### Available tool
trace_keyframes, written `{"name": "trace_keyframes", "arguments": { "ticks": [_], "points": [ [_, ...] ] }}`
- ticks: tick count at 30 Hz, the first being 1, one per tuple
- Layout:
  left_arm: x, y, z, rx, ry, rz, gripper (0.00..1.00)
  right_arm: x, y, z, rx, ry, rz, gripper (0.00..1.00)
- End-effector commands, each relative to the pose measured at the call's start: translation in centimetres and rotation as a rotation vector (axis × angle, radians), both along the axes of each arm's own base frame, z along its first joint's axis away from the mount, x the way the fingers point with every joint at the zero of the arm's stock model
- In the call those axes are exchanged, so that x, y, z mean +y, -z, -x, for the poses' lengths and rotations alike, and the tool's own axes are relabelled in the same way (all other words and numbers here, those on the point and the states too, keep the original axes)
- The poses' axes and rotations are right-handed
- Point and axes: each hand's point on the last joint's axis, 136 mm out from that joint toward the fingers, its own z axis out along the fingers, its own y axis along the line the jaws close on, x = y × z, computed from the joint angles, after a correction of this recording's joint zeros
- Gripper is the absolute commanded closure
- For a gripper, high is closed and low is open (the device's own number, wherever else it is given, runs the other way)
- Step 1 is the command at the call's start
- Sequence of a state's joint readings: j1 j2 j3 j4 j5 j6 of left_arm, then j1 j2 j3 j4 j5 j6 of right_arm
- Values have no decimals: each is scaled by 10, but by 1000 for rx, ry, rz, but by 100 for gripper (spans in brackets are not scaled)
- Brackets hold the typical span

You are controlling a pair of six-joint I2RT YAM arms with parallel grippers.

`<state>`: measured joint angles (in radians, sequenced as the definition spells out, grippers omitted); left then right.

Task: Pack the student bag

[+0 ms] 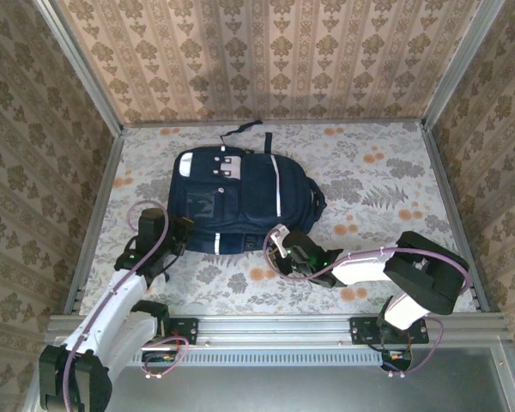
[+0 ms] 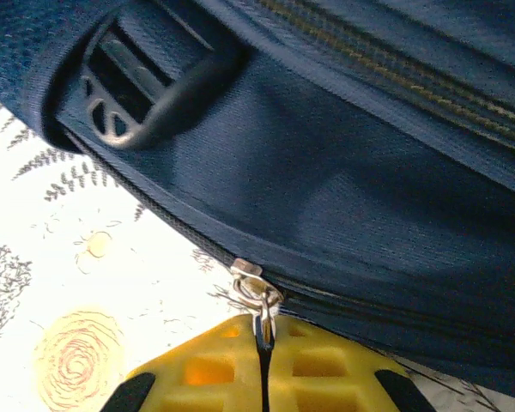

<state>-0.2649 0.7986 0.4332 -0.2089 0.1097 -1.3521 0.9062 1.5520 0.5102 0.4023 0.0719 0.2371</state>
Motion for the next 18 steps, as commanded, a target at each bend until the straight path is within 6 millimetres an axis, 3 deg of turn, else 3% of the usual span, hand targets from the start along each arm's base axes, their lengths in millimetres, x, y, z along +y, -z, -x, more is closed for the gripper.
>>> {"name": "trace_keyframes", "arguments": {
  "ticks": [1,11,14,18],
  "points": [
    [22,-21,-14,-71,-85,-63,100,-34,18,6,59,54,98,100],
    [24,-26,-25,-54,-25,-151,100,-72,15,-6,50,161,161,100],
    [25,-32,-30,-59,-12,-183,100,-71,12,-6,45,153,153,100],
    [13,-40,-52,-60,56,-203,100,-44,8,8,86,28,59,100]
  ]
}}
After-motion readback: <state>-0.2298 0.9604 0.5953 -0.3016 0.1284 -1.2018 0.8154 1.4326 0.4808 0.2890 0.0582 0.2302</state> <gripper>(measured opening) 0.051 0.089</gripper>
